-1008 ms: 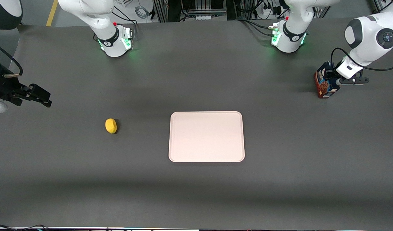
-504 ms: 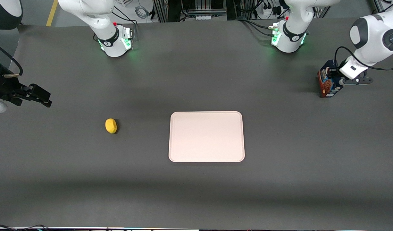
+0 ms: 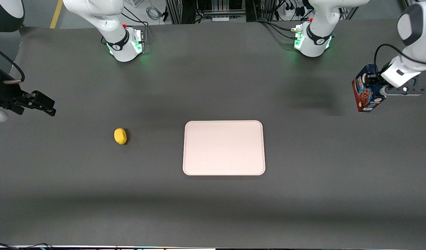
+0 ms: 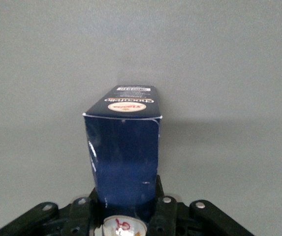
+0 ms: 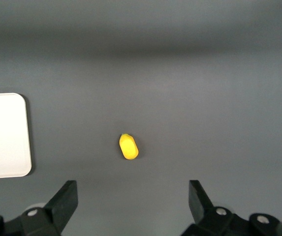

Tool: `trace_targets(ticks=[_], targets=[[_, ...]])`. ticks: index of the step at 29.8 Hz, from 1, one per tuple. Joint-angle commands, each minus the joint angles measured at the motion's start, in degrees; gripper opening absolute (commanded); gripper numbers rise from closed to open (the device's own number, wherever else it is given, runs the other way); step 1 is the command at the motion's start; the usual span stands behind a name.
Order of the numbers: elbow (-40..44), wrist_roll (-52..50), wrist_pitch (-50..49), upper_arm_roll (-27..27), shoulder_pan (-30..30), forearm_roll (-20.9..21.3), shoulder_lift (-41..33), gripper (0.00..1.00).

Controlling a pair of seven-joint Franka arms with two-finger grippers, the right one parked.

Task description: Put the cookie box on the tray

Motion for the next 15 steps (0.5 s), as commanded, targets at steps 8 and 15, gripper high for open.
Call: trace_targets(ticks=[8, 15], targets=[[31.46, -15.00, -18.42, -14.48, -1.15, -3.36, 14.92, 0.38], [45.09, -23.45, -19.84, -20.99, -1.23, -6.43, 25.55, 0.38]])
